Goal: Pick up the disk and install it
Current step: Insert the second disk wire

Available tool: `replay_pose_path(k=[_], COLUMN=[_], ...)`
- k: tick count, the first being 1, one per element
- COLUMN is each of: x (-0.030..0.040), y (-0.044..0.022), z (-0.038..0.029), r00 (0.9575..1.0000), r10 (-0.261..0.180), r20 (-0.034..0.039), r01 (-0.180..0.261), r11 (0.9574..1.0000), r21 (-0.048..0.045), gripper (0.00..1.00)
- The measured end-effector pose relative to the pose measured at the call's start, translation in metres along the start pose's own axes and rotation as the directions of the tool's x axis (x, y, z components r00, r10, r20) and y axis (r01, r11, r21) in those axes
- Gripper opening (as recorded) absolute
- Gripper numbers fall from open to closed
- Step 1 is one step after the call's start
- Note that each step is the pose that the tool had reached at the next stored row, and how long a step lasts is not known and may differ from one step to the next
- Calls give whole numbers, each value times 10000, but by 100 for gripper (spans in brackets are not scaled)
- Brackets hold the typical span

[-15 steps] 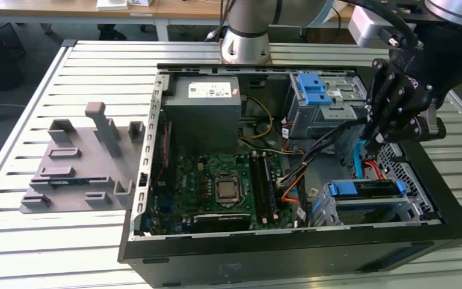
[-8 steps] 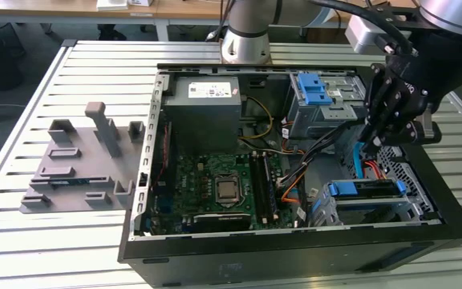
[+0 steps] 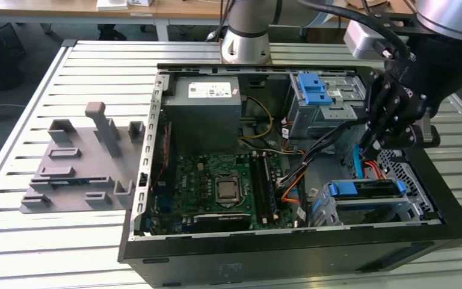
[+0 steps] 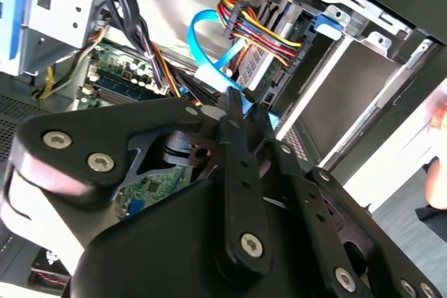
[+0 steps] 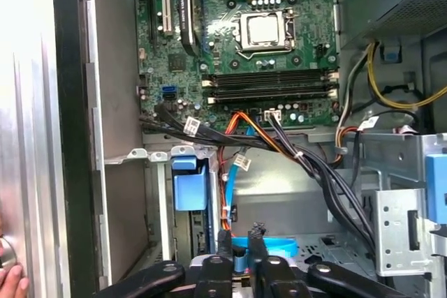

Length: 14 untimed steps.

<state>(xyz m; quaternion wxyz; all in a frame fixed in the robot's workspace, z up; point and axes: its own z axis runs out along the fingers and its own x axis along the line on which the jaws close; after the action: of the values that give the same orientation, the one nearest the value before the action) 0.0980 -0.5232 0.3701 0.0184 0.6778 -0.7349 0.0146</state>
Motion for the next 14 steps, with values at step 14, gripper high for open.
replay_pose_path(k=[14], x=[25], y=[-5], z=[38], r00=[9987], r10=[-3], r20=[506], r01=[7], r11=[10000], r21=[-78], gripper=[16])
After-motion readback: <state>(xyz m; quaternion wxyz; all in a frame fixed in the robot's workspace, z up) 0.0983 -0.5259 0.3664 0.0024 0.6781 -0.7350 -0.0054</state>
